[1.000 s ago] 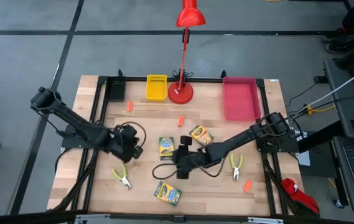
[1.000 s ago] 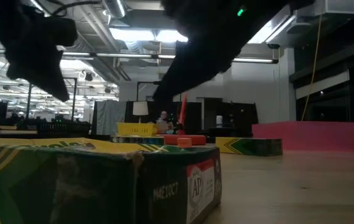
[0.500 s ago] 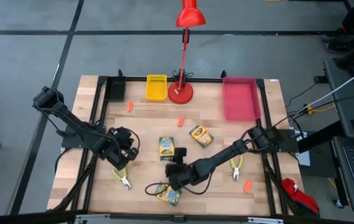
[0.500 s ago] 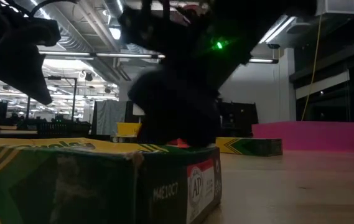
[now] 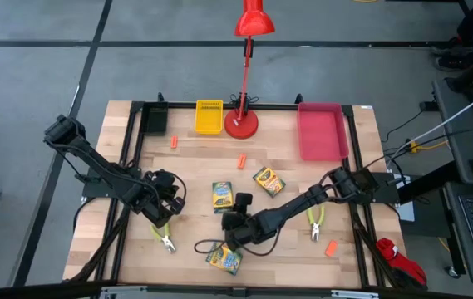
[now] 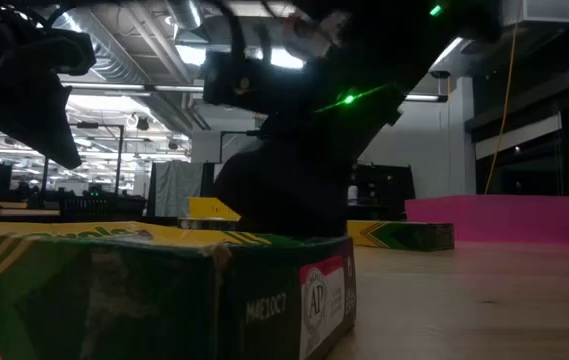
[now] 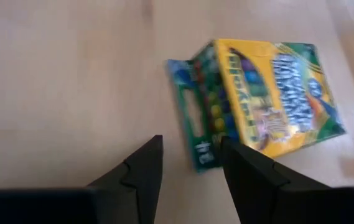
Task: Pick & Place School Supplies
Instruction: Put the yellow crayon box into the red bin
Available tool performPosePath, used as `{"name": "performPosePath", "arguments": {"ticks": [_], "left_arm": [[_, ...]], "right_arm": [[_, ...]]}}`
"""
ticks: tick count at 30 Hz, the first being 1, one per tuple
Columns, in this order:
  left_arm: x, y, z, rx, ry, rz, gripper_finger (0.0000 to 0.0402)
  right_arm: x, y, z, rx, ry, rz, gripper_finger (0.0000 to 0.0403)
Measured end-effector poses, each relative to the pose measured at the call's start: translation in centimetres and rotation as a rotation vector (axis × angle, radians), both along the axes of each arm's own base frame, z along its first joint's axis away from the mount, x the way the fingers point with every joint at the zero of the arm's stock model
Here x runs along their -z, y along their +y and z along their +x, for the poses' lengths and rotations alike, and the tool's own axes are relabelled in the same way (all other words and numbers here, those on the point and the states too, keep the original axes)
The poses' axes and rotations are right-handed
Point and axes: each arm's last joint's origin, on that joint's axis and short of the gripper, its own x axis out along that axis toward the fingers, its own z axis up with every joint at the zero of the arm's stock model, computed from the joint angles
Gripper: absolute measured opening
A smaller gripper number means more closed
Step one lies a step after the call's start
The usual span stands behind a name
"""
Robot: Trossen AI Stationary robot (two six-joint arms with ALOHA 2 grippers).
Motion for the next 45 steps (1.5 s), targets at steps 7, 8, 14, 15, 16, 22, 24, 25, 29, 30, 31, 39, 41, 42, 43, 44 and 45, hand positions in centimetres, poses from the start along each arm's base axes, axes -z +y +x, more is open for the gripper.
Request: {"name": "performPosePath", "arguments": {"ticks": [7,8,14,15,16,22,24,25,29,30,31,39,41,42,43,44,45], "left_arm": [[0.0,0.0,0.0,-0.006,-0.002,-0.004,0.0015],[0.0,0.0,0.0,-0.005,-0.002,-0.004,0.0015],[0.0,0.0,0.0,-0.004,0.005,-0.01,0.0015],[0.0,0.0,0.0,-0.004,0.005,-0.01,0.0015],[0.0,0.0,0.0,-0.004,0.006,-0.009,0.0015],[0.0,0.0,-0.1,-0.002,0.017,-0.011,0.0015],[0.1,0.0,-0.1,-0.002,0.02,-0.011,0.0015],[0.1,0.0,-0.1,-0.002,0.02,-0.011,0.0015],[0.0,0.0,-0.1,-0.003,0.017,-0.006,0.0015],[0.0,0.0,-0.1,-0.003,0.016,-0.006,0.0015],[0.0,0.0,-0.1,-0.004,0.015,-0.006,0.0015],[0.0,0.0,-0.1,-0.011,0.008,-0.005,0.0015],[0.0,0.0,-0.1,-0.01,0.008,-0.005,0.0015],[0.0,0.0,-0.2,-0.008,0.008,-0.005,0.0015],[0.0,0.0,-0.2,-0.007,0.008,-0.005,0.0015],[0.0,0.0,-0.2,-0.007,0.008,-0.005,0.0015],[0.0,0.0,-0.2,-0.007,0.008,-0.006,0.0015]], "right_arm": [[0.1,-1.6,0.6,0.029,0.01,0.018,0.0107],[0.1,-1.6,0.7,0.029,0.01,0.021,0.0098],[0.2,-1.6,0.7,0.02,0.01,0.046,0.0041],[0.3,-1.5,0.8,0.018,0.011,0.05,0.0032],[0.5,-1.5,0.8,0.018,0.011,0.049,0.0024],[0.9,-1.5,0.9,0.06,-0.016,0.051,0.0005],[0.9,-1.5,0.9,0.063,-0.024,0.043,0.0003],[0.8,-1.3,0.8,0.061,-0.025,0.043,0.0003],[0.2,-1.2,0.4,0.046,-0.008,0.032,0.0002],[0.0,-1.1,0.3,0.037,0.002,0.025,0.0002],[-0.1,-0.9,0.2,0.033,0.001,0.024,0.0002],[-0.6,0.6,-0.4,0.012,0.01,0.077,0.0023],[-0.7,0.9,-0.5,0.014,0.002,0.083,0.0032],[-0.7,1.0,-0.6,0.013,0.002,0.083,0.0036],[-0.6,1.0,-0.6,0.014,0.001,0.082,0.0039],[-0.4,1.0,-0.5,0.016,0.0,0.083,0.0042],[-0.1,1.0,-0.5,0.024,0.001,0.086,0.0044]]}}
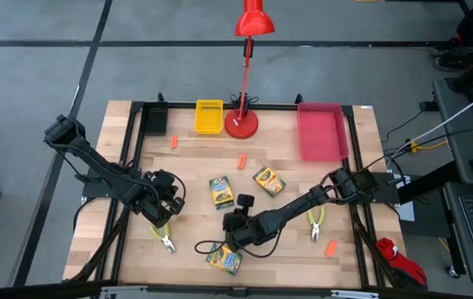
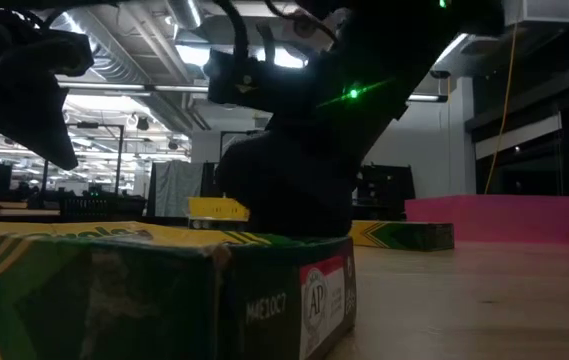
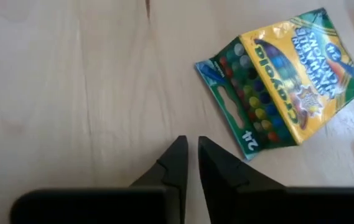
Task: Pick & Place School Supplies
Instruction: Put the yellow crayon box into the red bin
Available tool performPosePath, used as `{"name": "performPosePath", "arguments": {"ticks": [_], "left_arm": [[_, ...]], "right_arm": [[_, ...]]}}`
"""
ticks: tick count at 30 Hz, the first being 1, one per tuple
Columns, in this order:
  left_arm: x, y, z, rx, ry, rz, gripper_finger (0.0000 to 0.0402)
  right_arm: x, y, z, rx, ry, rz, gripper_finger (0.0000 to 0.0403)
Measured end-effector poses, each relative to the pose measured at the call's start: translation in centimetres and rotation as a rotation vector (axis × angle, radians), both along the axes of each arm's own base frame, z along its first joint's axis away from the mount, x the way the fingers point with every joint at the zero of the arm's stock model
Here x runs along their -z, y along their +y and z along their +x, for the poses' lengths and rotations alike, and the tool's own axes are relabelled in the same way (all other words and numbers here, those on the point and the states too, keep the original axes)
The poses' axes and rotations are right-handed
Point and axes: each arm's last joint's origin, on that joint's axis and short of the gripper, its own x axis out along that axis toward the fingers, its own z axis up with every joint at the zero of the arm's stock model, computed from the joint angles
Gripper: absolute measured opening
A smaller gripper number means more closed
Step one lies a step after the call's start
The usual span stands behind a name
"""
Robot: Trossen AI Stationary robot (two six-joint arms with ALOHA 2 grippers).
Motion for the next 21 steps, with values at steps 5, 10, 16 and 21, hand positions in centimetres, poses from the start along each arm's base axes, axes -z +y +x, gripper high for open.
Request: {"name": "performPosePath", "arguments": {"ticks": [5,10,16,21], "left_arm": [[0.0,-0.1,0.0,0.004,0.015,-0.021,0.0015],[0.1,-0.1,0.0,0.004,0.019,-0.028,0.0015],[0.1,-0.1,0.0,-0.006,0.013,-0.037,0.0015],[0.1,-0.1,0.0,-0.005,0.021,-0.049,0.0015]], "right_arm": [[1.4,0.0,0.3,0.03,-0.021,-0.051,0.0048],[1.9,-0.5,0.6,0.042,-0.032,-0.108,0.0045],[2.4,-1.2,1.0,0.062,-0.033,-0.114,0.0045],[2.4,-1.8,1.3,0.081,-0.045,-0.13,0.0045]]}}
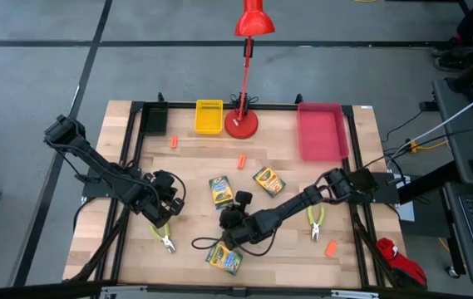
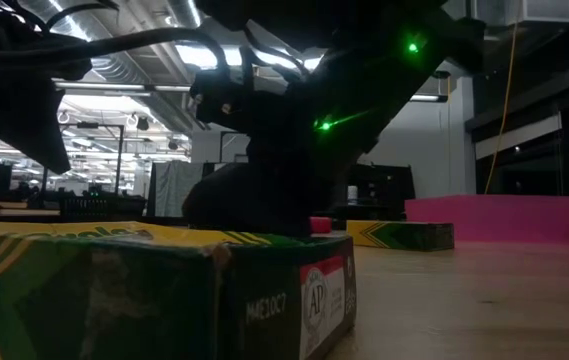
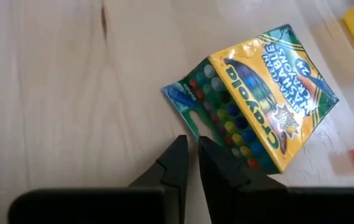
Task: Pick & Place School Supplies
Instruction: Put the yellow crayon box into the red bin
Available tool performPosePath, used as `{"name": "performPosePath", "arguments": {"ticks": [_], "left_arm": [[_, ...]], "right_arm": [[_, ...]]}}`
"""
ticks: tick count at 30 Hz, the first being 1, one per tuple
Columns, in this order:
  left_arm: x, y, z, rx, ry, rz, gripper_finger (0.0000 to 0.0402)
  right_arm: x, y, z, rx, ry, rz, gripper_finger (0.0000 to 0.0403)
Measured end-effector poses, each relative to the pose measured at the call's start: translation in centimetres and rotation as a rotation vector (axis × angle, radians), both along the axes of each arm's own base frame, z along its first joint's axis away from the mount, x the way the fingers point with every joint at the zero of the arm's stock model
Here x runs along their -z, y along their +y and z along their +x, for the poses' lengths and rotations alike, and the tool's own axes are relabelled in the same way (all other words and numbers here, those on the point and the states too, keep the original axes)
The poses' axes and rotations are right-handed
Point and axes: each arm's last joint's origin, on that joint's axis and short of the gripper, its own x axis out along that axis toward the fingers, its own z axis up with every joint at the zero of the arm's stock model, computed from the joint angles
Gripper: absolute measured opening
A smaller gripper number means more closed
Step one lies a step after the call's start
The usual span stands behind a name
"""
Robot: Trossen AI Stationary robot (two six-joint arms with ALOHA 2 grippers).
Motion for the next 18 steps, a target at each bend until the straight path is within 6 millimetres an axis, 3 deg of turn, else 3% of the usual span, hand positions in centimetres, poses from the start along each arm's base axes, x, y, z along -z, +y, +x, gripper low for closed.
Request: {"name": "performPosePath", "arguments": {"ticks": [13,18], "left_arm": [[0.0,-0.1,0.0,0.004,0.016,-0.023,0.0015],[0.0,-0.1,0.0,-0.003,0.014,-0.028,0.0015]], "right_arm": [[0.1,-2.5,1.1,0.059,-0.018,0.003,0.0043],[0.1,-3.0,1.3,0.044,-0.002,-0.01,0.0008]]}}
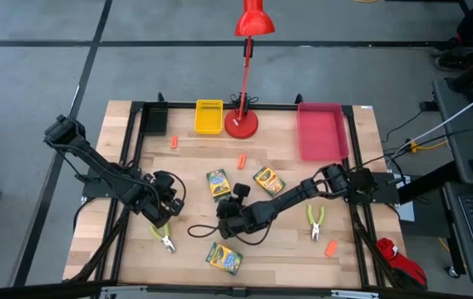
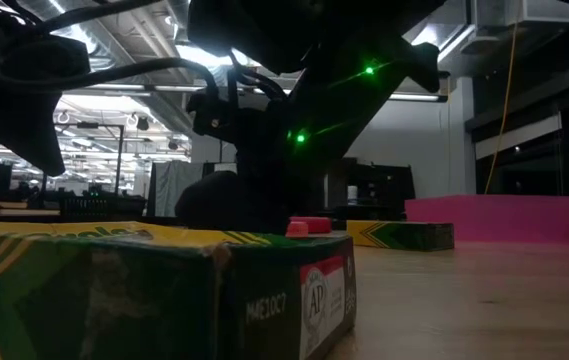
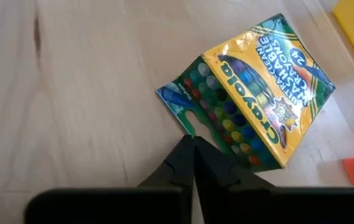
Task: Pick & Place School Supplies
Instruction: Put the yellow crayon box into the red bin
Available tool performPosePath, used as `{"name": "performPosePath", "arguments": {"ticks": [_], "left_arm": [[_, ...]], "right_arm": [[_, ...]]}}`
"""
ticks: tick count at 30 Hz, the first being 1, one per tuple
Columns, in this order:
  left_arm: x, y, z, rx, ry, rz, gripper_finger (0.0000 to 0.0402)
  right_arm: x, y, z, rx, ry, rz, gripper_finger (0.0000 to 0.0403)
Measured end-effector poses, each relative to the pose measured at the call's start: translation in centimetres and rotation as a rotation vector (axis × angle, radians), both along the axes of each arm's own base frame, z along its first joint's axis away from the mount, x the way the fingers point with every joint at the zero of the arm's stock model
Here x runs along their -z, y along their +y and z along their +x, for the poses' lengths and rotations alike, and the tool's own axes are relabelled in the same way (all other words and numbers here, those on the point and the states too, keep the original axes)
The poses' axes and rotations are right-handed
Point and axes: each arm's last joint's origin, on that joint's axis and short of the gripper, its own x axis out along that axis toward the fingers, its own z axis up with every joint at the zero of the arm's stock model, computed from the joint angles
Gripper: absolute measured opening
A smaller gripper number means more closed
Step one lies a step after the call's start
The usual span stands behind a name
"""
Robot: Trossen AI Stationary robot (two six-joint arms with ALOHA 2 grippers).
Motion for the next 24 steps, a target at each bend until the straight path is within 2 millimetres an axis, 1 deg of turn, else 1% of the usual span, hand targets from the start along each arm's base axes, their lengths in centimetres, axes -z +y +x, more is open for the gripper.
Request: {"name": "performPosePath", "arguments": {"ticks": [4,7,8,11,13,15,17,19,22,24], "left_arm": [[0.0,0.0,0.0,-0.004,-0.004,0.002,0.0015],[0.0,0.0,0.0,-0.005,-0.01,0.01,0.0015],[0.0,0.0,0.0,-0.007,-0.013,0.013,0.0015],[0.0,0.1,0.1,-0.031,-0.028,0.012,0.0015],[0.0,0.4,0.2,-0.046,-0.029,0.01,0.0015],[-0.1,0.7,0.6,-0.053,-0.033,0.01,0.0015],[-0.1,1.1,1.3,-0.037,-0.035,-0.003,0.0015],[-0.1,2.0,2.3,-0.008,-0.011,-0.051,0.0015],[-0.2,3.9,3.7,0.024,0.018,-0.146,0.0015],[-0.4,5.5,4.4,0.015,-0.001,-0.166,0.0015]], "right_arm": [[-0.9,0.0,-0.1,0.001,-0.012,-0.005,0.0005],[-2.4,0.2,-0.8,0.013,-0.015,-0.047,0.0003],[-3.3,0.3,-0.9,0.034,-0.05,-0.04,0.0003],[-7.5,1.1,-1.9,0.114,-0.188,-0.011,0.0002],[-9.8,1.7,-2.8,0.148,-0.256,0.024,0.0002],[-11.3,1.9,-3.7,0.167,-0.286,0.046,0.0002],[-12.5,1.7,-4.3,0.181,-0.289,0.091,0.0001],[-13.1,1.6,-4.5,0.192,-0.293,0.139,0.0002],[-12.8,1.8,-4.7,0.201,-0.271,0.182,0.0012],[-12.8,2.0,-4.8,0.215,-0.276,0.231,0.0023]]}}
